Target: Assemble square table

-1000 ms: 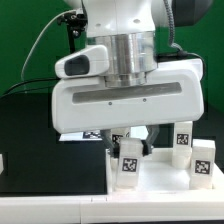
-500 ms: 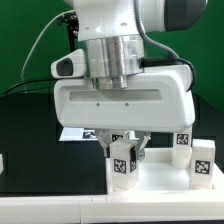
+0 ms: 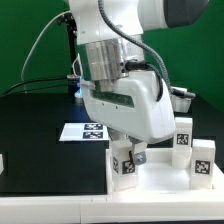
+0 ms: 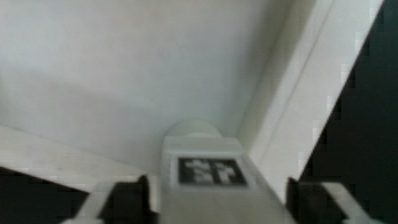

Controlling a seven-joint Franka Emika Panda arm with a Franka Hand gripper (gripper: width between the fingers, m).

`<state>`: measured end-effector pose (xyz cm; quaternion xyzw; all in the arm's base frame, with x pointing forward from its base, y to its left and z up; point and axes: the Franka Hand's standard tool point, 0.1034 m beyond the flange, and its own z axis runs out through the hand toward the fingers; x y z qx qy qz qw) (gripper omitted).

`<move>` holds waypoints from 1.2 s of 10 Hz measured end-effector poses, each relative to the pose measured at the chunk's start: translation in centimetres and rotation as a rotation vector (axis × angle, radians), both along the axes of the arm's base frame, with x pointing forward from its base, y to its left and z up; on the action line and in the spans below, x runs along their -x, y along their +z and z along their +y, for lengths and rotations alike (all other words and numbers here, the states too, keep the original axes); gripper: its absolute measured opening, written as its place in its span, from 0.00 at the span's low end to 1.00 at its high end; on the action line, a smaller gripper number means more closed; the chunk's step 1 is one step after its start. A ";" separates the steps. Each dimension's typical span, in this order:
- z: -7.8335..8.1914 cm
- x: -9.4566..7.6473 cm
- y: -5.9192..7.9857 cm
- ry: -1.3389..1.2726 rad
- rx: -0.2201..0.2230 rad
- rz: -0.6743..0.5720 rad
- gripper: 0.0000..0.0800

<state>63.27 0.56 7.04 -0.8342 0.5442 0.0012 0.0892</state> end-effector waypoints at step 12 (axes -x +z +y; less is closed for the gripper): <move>-0.7 -0.7 0.3 1.082 0.191 -0.134 0.66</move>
Offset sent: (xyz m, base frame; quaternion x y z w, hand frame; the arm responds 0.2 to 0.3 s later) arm -0.0027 0.0075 0.0043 0.0126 -0.0210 -0.3628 0.9315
